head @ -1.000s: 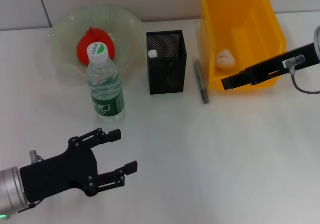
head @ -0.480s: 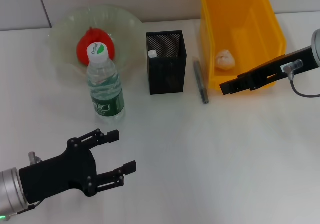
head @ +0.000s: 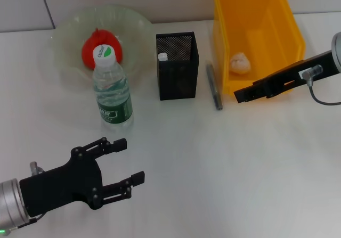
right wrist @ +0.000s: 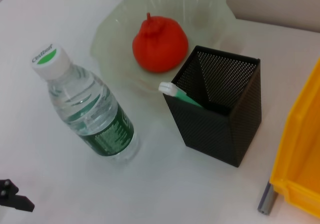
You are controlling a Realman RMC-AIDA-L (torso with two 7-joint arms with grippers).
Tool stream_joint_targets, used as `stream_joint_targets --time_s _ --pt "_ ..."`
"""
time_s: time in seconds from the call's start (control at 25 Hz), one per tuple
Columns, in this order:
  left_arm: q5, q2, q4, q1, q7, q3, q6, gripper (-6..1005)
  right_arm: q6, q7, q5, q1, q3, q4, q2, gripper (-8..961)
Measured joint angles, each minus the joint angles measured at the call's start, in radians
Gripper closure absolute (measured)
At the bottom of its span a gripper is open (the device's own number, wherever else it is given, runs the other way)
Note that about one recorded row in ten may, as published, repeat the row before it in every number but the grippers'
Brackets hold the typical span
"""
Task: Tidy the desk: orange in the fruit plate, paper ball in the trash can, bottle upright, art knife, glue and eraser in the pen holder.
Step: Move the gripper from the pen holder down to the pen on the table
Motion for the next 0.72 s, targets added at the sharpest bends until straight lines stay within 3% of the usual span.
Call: stream_joint_targets --time_s 0.72 --pt "0.000 -0.002 0.000 0.002 0.000 0.000 0.002 197 0.012 -0.002 -0.011 -0.007 -0.041 -0.037 0.000 406"
